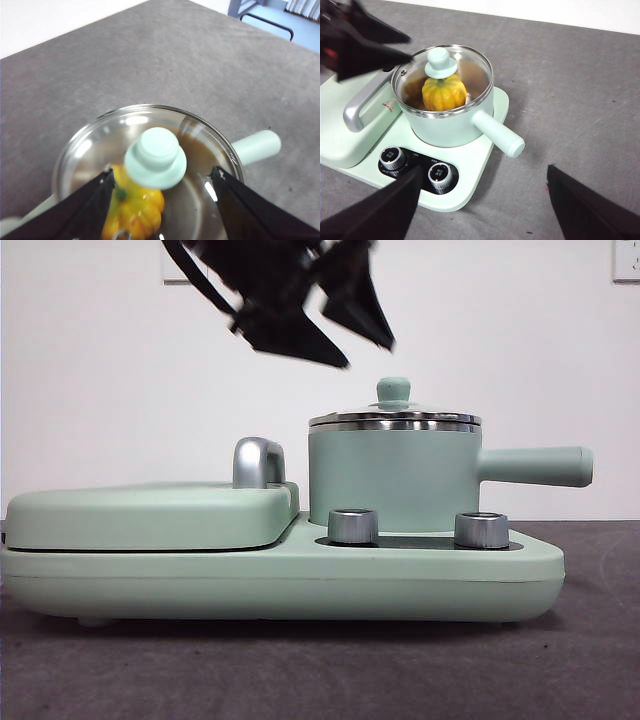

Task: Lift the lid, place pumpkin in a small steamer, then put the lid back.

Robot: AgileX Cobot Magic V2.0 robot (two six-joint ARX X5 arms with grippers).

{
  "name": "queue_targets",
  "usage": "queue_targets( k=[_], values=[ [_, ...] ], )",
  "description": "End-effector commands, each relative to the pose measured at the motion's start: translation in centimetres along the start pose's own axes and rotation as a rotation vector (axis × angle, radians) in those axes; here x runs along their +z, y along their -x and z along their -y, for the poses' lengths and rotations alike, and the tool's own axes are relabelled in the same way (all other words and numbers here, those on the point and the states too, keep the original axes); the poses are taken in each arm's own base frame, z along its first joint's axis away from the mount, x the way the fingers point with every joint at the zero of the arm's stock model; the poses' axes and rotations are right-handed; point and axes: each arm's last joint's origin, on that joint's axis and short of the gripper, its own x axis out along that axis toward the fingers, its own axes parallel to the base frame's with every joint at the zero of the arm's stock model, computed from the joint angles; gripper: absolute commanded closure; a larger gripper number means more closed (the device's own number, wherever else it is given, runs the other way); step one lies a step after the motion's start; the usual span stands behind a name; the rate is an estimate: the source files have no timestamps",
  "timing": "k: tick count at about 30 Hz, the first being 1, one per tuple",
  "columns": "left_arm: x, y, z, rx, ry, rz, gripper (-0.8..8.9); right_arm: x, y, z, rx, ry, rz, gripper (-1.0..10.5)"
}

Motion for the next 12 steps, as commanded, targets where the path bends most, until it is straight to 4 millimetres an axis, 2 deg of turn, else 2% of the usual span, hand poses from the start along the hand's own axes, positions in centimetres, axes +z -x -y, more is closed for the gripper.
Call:
queue_targets(
  k=[1,7,12],
  values=[
    [1.2,1.6,0.0,-0.004,0.082,0.012,4.92,0.2,0.0,-0.1,0.005,-0.011,0.007,5.6],
    [1.7,5.2,-0.7,0.001,0.158,-0.022,4.93,0.4,-1.2,-0.3,0.0,0.006,-0.041,5.6],
    [1.3,7.0,-1.4,0.033,0.183,-0.067,4.93,1.0,-3.6,-0.8,0.046,0.049,-0.098,5.6]
  ],
)
